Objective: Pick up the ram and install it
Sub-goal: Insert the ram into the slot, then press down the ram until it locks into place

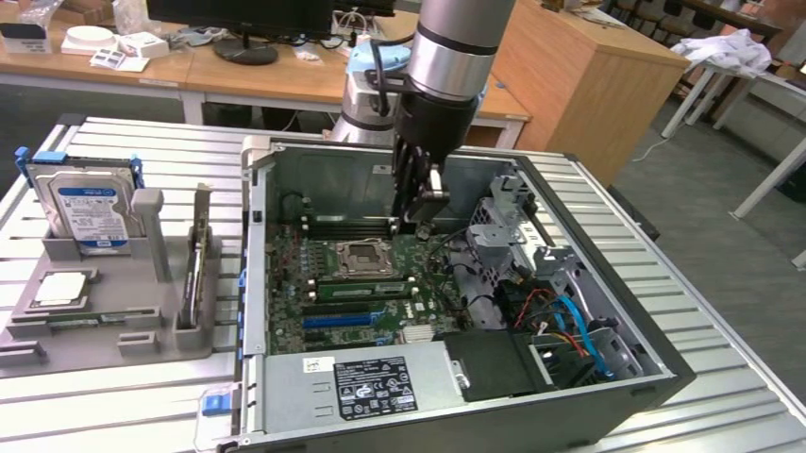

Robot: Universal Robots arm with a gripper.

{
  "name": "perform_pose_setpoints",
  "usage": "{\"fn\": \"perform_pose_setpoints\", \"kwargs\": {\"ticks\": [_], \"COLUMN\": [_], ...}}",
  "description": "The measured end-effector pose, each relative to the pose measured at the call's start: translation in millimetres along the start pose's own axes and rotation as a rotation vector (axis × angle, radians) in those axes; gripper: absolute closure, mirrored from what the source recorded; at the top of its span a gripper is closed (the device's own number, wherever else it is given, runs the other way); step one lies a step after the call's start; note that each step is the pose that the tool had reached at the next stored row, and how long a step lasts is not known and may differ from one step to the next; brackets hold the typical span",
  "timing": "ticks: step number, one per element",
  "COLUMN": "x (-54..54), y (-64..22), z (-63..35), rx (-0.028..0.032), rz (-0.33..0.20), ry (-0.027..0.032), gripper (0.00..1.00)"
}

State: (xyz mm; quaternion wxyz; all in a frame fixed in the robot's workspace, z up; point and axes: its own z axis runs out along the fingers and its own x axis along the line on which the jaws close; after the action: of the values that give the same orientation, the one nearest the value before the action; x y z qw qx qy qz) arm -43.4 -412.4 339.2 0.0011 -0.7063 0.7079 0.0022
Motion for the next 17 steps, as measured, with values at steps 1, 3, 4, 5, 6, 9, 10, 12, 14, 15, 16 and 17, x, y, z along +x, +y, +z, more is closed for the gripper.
{"fn": "perform_pose_setpoints", "kwargs": {"ticks": [1, 3, 4, 5, 6, 9, 10, 12, 14, 15, 16, 17], "x": [0.0, 0.0, 0.0, 0.0, 0.0, 0.0, 0.0, 0.0, 0.0, 0.0, 0.0, 0.0], "y": [0.0, 0.0, 0.0, 0.0, 0.0, 0.0, 0.0, 0.0, 0.0, 0.0, 0.0, 0.0], "z": [-0.6, -1.6, -1.8, -1.8, -1.8, -1.9, -1.9, -1.9, -1.9, -1.9, -1.9, -1.9], "rx": [0.0000, 0.0000, 0.0001, 0.0001, 0.0001, 0.0000, 0.0000, 0.0000, 0.0000, 0.0000, 0.0000, 0.0000], "rz": [0.000, 0.000, 0.000, 0.000, 0.000, 0.000, 0.000, 0.000, 0.000, 0.000, 0.000, 0.000], "ry": [0.0000, -0.0001, -0.0002, -0.0002, -0.0001, 0.0000, 0.0000, 0.0001, 0.0000, 0.0000, 0.0000, 0.0000], "gripper": [0.63, 0.63, 0.63, 0.63, 0.63, 0.63, 0.63, 0.63, 0.63, 0.63, 0.63, 0.63]}}
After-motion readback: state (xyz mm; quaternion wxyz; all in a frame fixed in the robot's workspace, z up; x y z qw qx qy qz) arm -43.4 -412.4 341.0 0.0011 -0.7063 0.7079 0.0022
